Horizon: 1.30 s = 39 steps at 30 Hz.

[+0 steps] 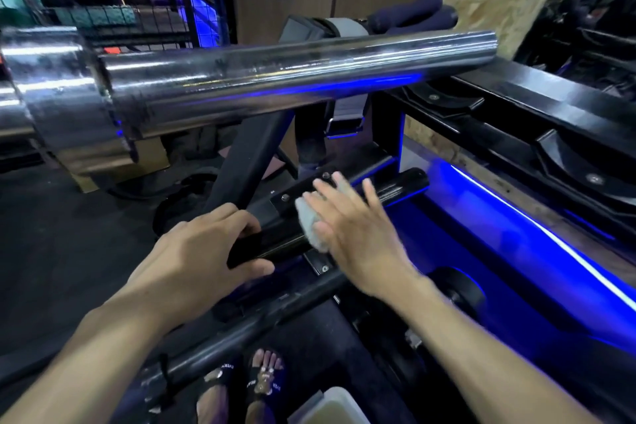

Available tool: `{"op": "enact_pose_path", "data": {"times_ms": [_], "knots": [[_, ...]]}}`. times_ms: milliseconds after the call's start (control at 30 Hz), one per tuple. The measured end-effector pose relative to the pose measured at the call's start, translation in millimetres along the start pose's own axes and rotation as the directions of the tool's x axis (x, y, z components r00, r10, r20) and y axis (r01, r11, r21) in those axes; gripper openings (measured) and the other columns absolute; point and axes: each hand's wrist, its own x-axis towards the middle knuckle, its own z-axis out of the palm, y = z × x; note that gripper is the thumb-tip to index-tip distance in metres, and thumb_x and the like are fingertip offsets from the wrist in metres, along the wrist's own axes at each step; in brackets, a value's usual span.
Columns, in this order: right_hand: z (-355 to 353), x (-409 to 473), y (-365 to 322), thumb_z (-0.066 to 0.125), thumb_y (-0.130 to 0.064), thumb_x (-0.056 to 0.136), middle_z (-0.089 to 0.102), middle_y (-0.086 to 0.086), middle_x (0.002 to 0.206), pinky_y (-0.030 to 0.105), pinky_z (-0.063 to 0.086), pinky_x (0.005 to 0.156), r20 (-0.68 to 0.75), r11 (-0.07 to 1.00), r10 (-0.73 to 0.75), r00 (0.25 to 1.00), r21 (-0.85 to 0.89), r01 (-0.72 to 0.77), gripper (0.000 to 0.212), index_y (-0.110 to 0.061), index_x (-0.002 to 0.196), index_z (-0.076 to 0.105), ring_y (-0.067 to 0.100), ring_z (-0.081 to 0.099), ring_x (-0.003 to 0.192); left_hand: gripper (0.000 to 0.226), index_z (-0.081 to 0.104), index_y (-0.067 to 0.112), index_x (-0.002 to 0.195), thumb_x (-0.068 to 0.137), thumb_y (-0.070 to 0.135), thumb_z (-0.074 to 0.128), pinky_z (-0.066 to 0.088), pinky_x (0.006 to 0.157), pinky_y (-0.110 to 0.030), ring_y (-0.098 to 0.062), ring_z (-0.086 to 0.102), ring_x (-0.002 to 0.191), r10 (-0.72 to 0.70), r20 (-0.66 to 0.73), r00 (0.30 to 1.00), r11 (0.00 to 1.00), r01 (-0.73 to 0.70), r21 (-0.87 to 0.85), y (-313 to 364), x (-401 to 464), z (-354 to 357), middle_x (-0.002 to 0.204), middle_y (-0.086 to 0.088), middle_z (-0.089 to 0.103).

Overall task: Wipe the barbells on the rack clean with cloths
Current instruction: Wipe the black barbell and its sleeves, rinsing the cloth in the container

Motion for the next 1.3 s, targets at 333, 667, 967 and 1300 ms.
{"op": "enact_pose_path", "data": {"times_ms": [333,667,967,1300], "knots": [[9.9,-0.4,84.3,0.038,-0.018,0.105,0.039,0.017,0.157,0.054,0.019,0.124,-0.045,0.808,0.548,0.835,0.287,-0.515,0.042,-0.006,0.143,0.052,0.036,0.027,0.149,0.053,0.054,0.044,0.125,0.086,0.075,0.034,0.048,0.095,-0.033,-0.007,0.058,0.107,0.001,0.121,0.993,0.999,-0.005,0.037,2.2,9.3,-11.2,0.116,0.023,0.059],[23.2,-10.2,95.0,0.019,-0.033,0.106,0.021,0.004,0.168,0.053,0.011,0.125,-0.040,0.884,0.398,0.916,0.283,-0.372,0.057,-0.012,0.158,0.031,0.023,0.010,0.157,0.053,0.042,0.052,0.118,0.076,0.083,0.053,0.044,0.081,-0.023,0.003,0.053,0.101,0.029,0.107,0.994,0.995,-0.039,0.090,-2.9,2.1,-13.3,0.111,0.031,0.050],[-5.7,-7.9,-30.0,0.031,-0.023,0.100,0.037,0.016,0.157,0.056,0.025,0.118,-0.012,0.996,-0.038,0.999,0.077,0.039,0.054,-0.010,0.151,0.042,0.045,0.028,0.146,0.057,0.044,0.049,0.123,0.078,0.078,0.061,0.047,0.089,-0.029,-0.005,0.055,0.102,0.012,0.099,0.995,0.996,-0.020,0.082,-5.0,6.2,-6.5,0.112,0.027,0.049],[-0.3,-6.5,67.9,0.027,-0.018,0.104,0.042,0.008,0.156,0.056,0.025,0.118,-0.046,0.897,0.440,0.897,-0.027,-0.441,0.044,-0.016,0.137,0.056,0.041,0.028,0.147,0.058,0.041,0.051,0.120,0.075,0.082,0.058,0.047,0.087,-0.030,-0.007,0.054,0.100,0.016,0.121,0.992,0.999,-0.022,0.048,-10.8,7.8,-2.9,0.110,0.028,0.047]]}}
